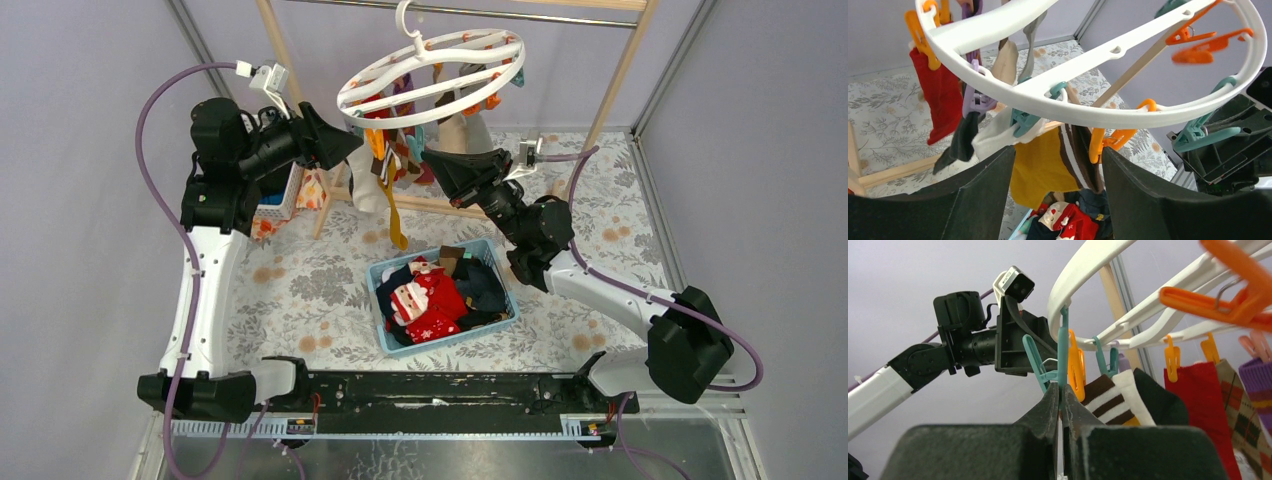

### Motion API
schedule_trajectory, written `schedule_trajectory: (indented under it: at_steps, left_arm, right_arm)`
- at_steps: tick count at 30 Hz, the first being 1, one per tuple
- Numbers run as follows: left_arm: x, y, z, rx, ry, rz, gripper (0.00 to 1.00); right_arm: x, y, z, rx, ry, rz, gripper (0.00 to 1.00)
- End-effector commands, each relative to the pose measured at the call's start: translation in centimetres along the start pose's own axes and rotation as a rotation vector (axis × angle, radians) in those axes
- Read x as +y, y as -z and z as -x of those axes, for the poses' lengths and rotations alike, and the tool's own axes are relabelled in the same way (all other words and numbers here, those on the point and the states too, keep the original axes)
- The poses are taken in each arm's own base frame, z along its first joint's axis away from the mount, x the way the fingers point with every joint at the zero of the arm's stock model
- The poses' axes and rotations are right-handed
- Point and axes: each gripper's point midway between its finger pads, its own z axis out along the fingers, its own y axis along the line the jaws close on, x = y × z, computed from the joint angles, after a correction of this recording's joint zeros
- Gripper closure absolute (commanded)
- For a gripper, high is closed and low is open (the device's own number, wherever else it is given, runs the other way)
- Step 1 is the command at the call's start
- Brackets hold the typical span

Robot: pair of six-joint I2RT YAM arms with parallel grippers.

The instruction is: Clip the socks to the hanger

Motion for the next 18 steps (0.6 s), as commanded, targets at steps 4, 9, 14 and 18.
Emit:
schedule_trajectory:
  at_steps: [4,9,14,18]
  left_arm:
    - [-2.2,1.4,1.8,-0.039,-0.071,-0.029,0.3]
    - [-4.3,3.3,0.6,-0.012,-0.082,-0.076,0.23]
    - [-6.3,4.5,-0.5,0.018,-0.067,-0.146,0.19]
    - [-7.5,4.4,-1.2,0.047,-0.043,-0.195,0.19]
  right_arm:
    - [1.6,-0.5,1.7,-0.017,0.127,-0.031,1.0]
    - [1.3,-1.0,1.3,0.0,0.221,-0.13,1.0]
    - [2.4,-1.5,0.1,0.029,0.32,-0.196,1.0]
    - [2.7,-1.9,-0.3,0.041,0.386,-0.249,1.0]
